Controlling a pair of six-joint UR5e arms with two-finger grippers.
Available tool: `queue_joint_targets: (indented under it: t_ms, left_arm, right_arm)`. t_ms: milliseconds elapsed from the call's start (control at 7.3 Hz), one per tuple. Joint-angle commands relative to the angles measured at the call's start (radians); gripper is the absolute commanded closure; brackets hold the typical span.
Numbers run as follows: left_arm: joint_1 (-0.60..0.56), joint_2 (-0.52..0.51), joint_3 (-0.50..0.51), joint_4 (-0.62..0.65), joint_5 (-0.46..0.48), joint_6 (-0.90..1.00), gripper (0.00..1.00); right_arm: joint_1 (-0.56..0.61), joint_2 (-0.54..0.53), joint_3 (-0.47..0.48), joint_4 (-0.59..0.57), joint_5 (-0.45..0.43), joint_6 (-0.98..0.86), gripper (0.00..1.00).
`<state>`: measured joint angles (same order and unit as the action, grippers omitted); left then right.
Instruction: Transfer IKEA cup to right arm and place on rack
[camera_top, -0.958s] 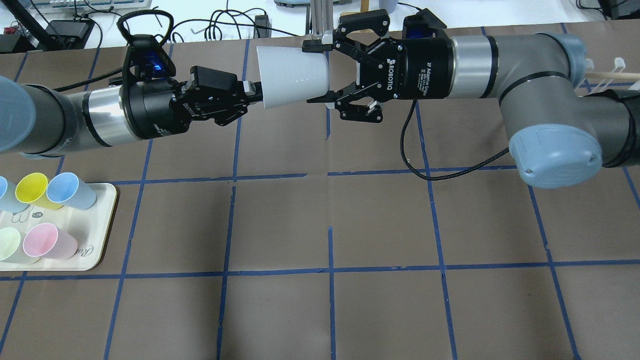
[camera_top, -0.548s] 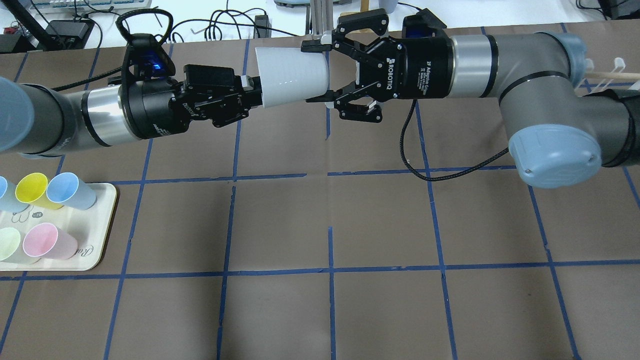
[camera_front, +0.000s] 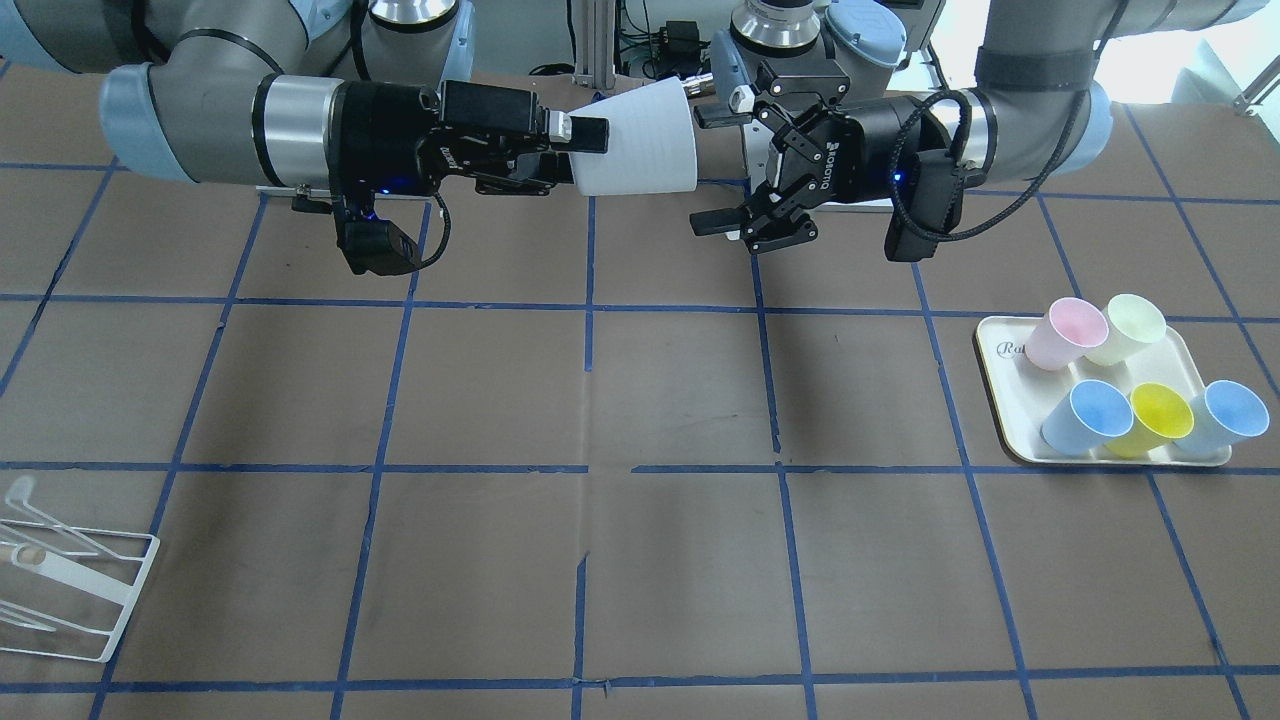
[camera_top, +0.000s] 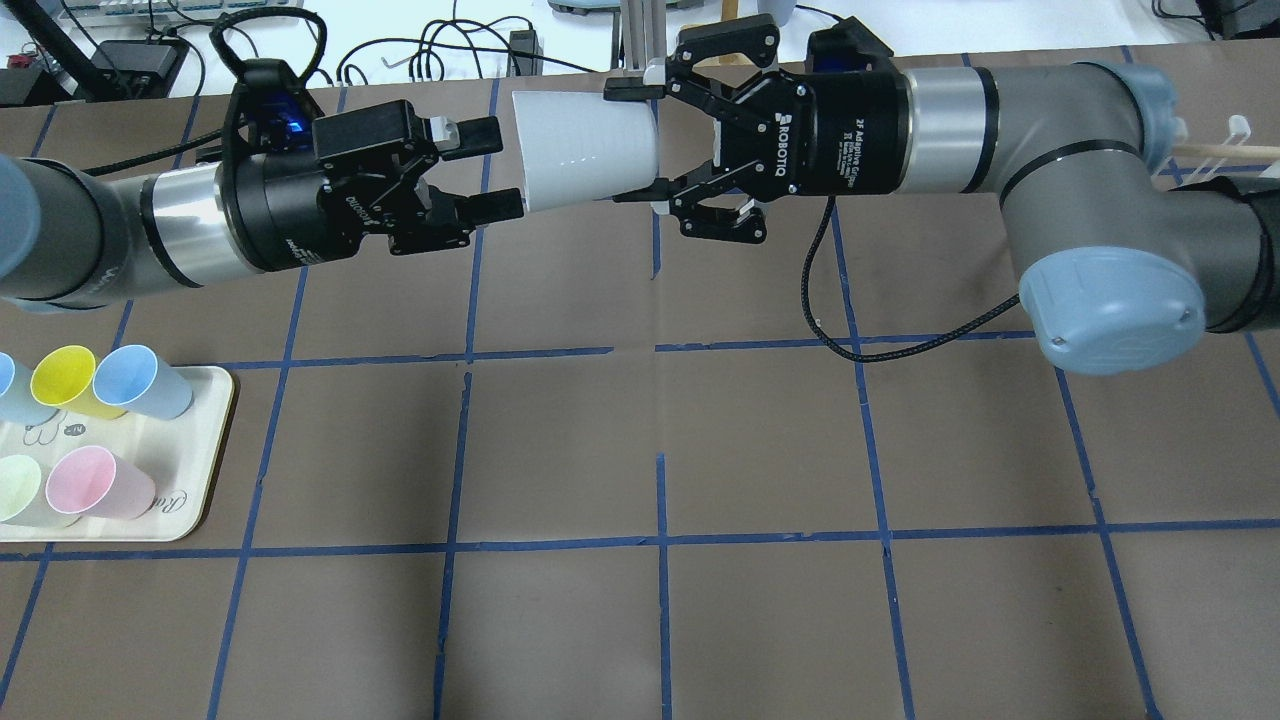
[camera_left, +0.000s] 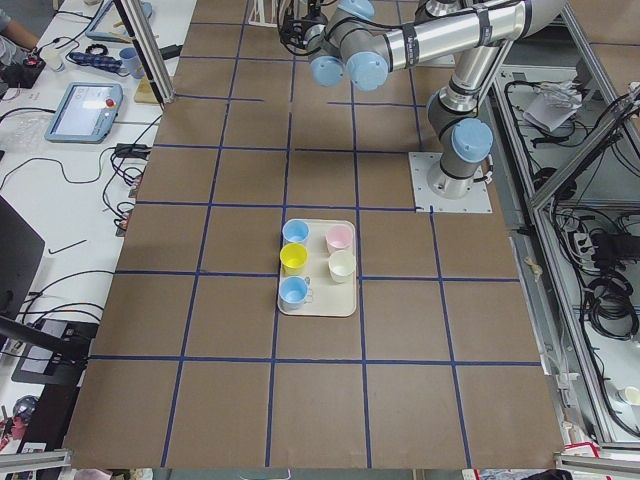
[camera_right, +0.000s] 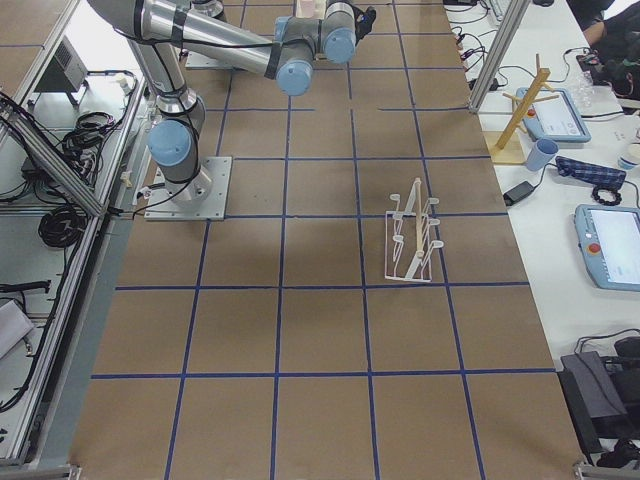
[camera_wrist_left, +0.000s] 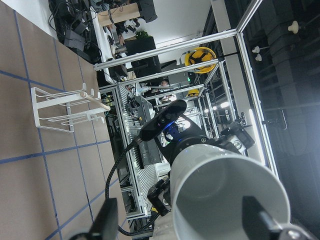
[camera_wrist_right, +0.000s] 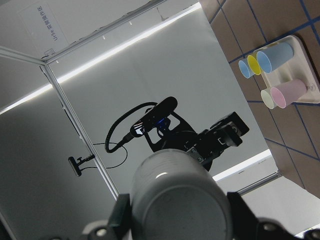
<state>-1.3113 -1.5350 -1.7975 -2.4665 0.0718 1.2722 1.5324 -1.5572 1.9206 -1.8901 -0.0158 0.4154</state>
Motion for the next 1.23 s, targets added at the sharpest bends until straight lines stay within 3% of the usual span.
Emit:
queue_joint_targets:
  t_ms: [0, 411, 685, 1095]
  left_arm:
    - [0.091, 0.003, 0.041, -0.096, 0.076, 0.0, 0.0]
    - [0.248, 0.012, 0.154, -0.216, 0.329, -0.042, 0.0]
    - [0.245, -0.02, 0.181, -0.136, 0.354, -0.138, 0.0]
    - [0.115, -0.025, 0.181, 0.251, 0.575, -0.573, 0.0]
  right_arm:
    - [-0.006, -0.001, -0.009, -0.021, 0.002, 0.048, 0.48]
    - [-0.03, 0.0, -0.014, -0.043, -0.019, 0.078, 0.48]
    - [-0.055, -0.036, -0.015, -0.061, -0.302, 0.092, 0.5]
    - [-0.061, -0.083, -0.061, -0.032, -0.716, 0.088, 0.5]
